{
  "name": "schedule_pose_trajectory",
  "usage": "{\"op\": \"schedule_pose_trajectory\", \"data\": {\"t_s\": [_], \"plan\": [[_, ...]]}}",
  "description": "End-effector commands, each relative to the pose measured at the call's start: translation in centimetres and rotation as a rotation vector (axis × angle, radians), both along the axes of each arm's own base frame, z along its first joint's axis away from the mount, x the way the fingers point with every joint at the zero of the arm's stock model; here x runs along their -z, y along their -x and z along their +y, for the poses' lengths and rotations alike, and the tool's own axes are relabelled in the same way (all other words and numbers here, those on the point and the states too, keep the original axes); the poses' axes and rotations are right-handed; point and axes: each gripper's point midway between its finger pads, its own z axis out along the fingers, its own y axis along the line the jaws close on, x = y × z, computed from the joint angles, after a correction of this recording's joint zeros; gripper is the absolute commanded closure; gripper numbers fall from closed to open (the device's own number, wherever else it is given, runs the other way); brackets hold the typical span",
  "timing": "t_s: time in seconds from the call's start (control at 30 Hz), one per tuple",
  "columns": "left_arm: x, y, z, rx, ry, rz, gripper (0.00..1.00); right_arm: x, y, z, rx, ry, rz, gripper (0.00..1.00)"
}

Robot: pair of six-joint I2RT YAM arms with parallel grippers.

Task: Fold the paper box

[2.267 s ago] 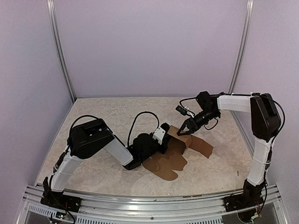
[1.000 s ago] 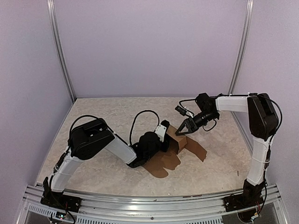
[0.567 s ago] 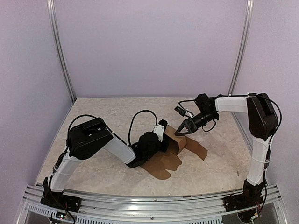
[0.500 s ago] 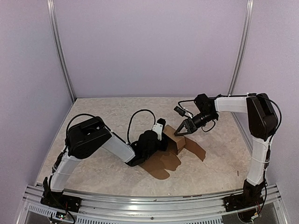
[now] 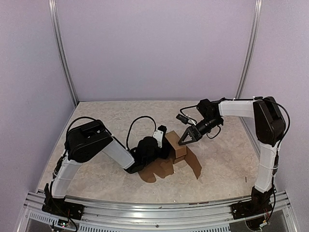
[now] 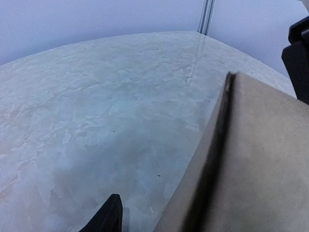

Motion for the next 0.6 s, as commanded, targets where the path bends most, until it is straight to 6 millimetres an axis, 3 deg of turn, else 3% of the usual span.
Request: {"op": "schedule_pose_trajectory", "data": {"t_s": [0.0,0.1,0.4,0.43,0.57], "plan": [[-2.7,2.6,-1.2,0.092,-0.047,-0.133,0.48,0.1,0.1,-0.3,-0.011,0.028,0.000,0.37],[-2.9,3.9,-1.1,0.114,-0.073,-0.149,0.44,-0.7,-0.1,-0.7,-0.005,0.030,-0.029,0.37],[-3.8,6.1,2.7,0.075,-0.091,-0.125,0.32,-3.2,-0.4,-1.5,-0.001,0.049,-0.134,0.34],[-4.0,6.5,3.1,0.079,-0.099,-0.120,0.27,-3.5,-0.6,-1.7,0.007,0.060,-0.155,0.34],[-3.9,7.8,4.5,0.091,-0.182,-0.078,0.22,-3.4,-1.1,-2.2,0.014,0.149,-0.253,0.34]]}}
